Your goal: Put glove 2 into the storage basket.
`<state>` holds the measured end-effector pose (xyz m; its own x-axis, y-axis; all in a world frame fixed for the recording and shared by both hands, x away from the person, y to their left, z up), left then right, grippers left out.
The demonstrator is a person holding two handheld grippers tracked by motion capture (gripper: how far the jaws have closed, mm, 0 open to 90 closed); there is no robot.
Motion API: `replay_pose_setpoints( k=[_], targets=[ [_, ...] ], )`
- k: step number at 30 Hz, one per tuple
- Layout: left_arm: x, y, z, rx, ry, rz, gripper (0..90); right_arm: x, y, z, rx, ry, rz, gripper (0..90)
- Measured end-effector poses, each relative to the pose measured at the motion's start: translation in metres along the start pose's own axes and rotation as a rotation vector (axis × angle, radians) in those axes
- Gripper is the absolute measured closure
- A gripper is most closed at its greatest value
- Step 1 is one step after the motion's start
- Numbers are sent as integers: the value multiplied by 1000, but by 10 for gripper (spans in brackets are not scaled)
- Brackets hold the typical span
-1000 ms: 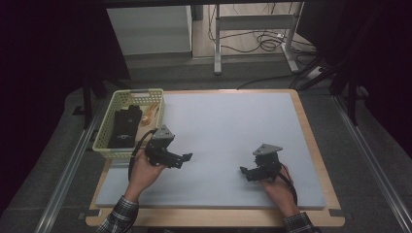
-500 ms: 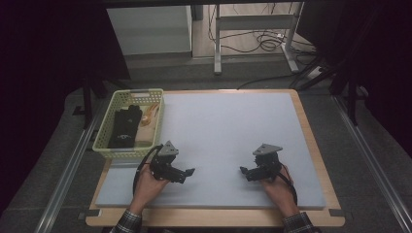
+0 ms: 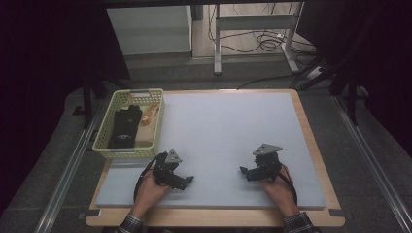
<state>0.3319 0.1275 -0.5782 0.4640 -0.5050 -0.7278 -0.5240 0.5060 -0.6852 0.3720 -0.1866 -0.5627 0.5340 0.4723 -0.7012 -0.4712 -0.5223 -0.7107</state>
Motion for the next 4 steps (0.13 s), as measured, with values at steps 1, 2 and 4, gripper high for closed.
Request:
replay_pose_setpoints(
  k=[1,2,4],
  targets=[
    [0,0,0,1,0,1,0,0,0,0,1,0,1,62],
    [0,0,0,4,1,1,0,0,0,0,1,-1,1,61],
    [0,0,0,4,0,1,0,0,1,-1,7,-3,0,62]
  ],
)
Point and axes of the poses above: each handheld gripper's, and its own axes: x roughly forward along the jaws, y roughly out of its underside, z roughly to its left, the point moved 4 cm from there along x, roughly forward along the jaws, and after that the axes turned 1 degree about -y, right-handed, at the moved point
